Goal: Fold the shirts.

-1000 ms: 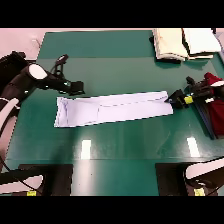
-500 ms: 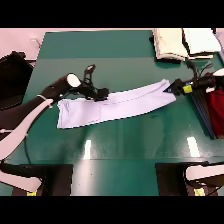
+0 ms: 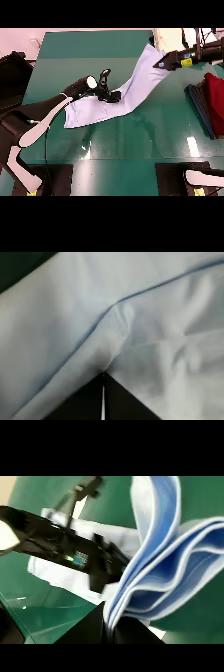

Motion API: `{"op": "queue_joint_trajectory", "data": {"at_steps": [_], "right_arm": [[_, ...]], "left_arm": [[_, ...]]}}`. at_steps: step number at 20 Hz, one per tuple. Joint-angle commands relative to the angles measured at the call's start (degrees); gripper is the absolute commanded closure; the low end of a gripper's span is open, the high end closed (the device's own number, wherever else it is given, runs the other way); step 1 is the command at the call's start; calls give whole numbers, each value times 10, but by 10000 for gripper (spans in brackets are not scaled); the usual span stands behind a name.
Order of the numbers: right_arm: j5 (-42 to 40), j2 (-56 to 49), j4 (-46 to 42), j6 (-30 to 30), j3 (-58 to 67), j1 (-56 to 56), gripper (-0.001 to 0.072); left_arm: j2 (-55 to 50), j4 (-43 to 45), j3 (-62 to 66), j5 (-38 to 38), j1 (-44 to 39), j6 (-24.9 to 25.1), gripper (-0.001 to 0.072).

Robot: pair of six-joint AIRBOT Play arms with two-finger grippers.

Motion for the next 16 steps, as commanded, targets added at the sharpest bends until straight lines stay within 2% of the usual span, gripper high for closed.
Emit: {"op": "queue_joint_trajectory", "data": {"at_steps": [1,4,7,10,14,15,16], "right_arm": [[-15,5,0,32,41,58,694],[-33,5,1,44,54,99,694],[-61,5,6,49,58,137,694],[-106,0,36,49,58,186,694],[-226,-58,74,19,58,307,693],[-264,-85,107,-10,58,347,678],[-302,-114,145,-52,58,385,533]], "left_arm": [[-9,13,7,-2,-2,0,683],[-9,20,10,-5,0,-5,683],[3,33,51,-62,27,-4,684],[62,115,97,-118,88,-4,684],[188,209,146,-150,193,-4,683],[221,228,151,-149,217,-4,683],[251,243,151,-147,237,-4,682]]}}
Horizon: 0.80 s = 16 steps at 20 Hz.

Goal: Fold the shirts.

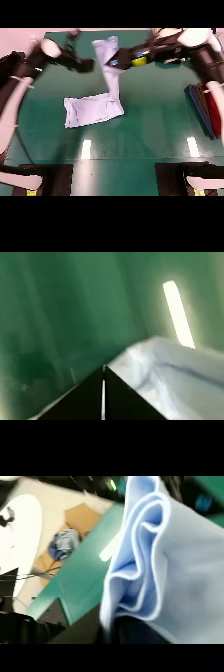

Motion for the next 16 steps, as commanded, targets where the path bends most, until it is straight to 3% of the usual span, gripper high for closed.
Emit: {"op": "queue_joint_trajectory", "data": {"at_steps": [1,2,4,7,13,14,15,16], "right_arm": [[-137,-79,110,-96,1,118,372],[-156,-102,144,-119,1,140,291],[-161,-122,161,-143,1,155,296],[-115,-103,77,-143,0,117,338],[-41,-2,-136,-22,-169,-54,344],[-37,5,-150,-9,-205,-86,311],[-36,5,-148,1,-240,-122,151],[-35,-1,-141,18,-267,-150,94]], "left_arm": [[104,79,19,-16,77,0,683],[124,83,19,-16,92,0,683],[153,83,19,-17,116,0,682],[159,80,18,-34,121,0,683],[150,63,17,-55,107,1,683],[149,63,16,-51,97,5,683],[146,63,16,-46,85,5,683],[142,63,16,-45,72,5,683]]}}
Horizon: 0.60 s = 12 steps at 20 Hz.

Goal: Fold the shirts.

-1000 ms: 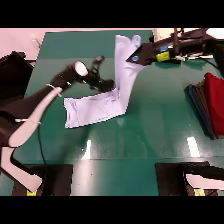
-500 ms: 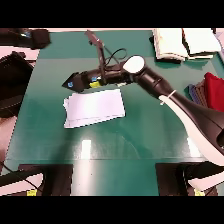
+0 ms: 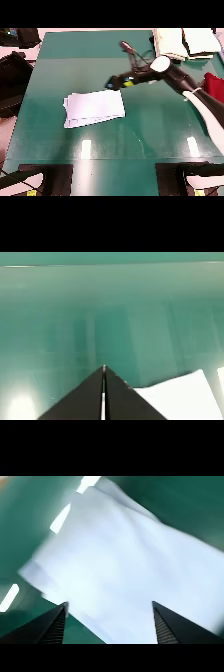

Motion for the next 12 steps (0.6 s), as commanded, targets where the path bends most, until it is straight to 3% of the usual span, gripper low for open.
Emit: {"op": "queue_joint_trajectory", "data": {"at_steps": [1,4,10,12], "right_arm": [[18,1,-24,55,-100,-99,94],[24,-54,40,53,-119,-113,131],[28,-191,112,46,-7,-10,148],[28,-232,145,44,30,20,273]], "left_arm": [[-8,-1,-3,4,-31,4,683],[-24,-2,-6,5,-55,9,682],[-41,-2,-7,2,-88,19,683],[-41,-9,-7,-3,-90,19,682]]}}
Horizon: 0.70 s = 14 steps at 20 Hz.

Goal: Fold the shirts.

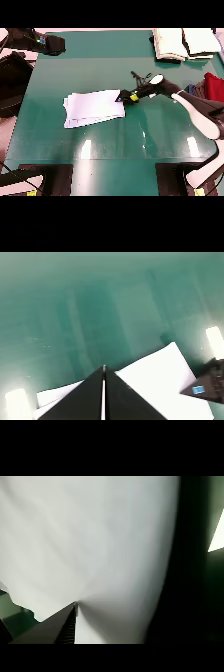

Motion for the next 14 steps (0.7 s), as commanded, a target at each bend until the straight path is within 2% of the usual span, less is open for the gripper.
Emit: {"op": "queue_joint_trajectory", "data": {"at_steps": [1,3,4,9,14], "right_arm": [[2,-71,47,-2,64,50,383],[1,-76,42,-24,89,58,666],[0,-72,38,-31,102,54,693],[3,19,-55,-12,135,-45,693],[54,134,-154,7,144,-240,693]], "left_arm": [[-3,-10,0,-8,-8,3,683],[-3,-17,0,-14,-12,3,684],[-3,-16,0,-14,-21,3,684],[-3,-13,-21,16,-96,4,684],[-3,-12,-21,15,-122,3,683]]}}
